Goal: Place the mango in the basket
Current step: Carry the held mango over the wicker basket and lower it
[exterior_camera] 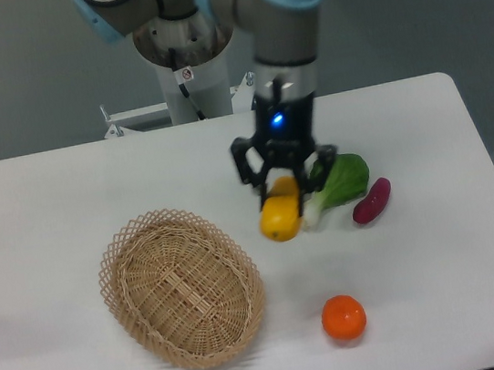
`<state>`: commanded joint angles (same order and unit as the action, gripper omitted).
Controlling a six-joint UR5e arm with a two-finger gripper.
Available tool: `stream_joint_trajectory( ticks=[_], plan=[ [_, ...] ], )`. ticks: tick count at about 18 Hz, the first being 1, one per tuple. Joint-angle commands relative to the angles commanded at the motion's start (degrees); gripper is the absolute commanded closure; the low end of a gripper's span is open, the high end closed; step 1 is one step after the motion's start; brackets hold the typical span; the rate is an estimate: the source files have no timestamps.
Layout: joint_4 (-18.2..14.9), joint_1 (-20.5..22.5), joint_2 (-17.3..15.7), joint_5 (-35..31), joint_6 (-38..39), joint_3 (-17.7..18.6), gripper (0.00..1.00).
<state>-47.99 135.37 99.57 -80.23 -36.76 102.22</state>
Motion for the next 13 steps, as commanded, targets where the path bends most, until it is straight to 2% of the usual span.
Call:
stream_joint_trajectory(
  ticks=[4, 8, 10, 13],
  plan=[
    [3.2, -5.0, 4.8, -4.7, 6.8, -0.8, 0.53],
    [3.9, -7.6, 8.1, -5.2, 11.5, -0.8, 0.53],
    [3.9, -9.9, 9.4, -5.2, 11.6, -0.6, 0.53],
    [4.0, -10.5, 11.0, -5.0, 11.8, -0.9, 0.51]
  ],
)
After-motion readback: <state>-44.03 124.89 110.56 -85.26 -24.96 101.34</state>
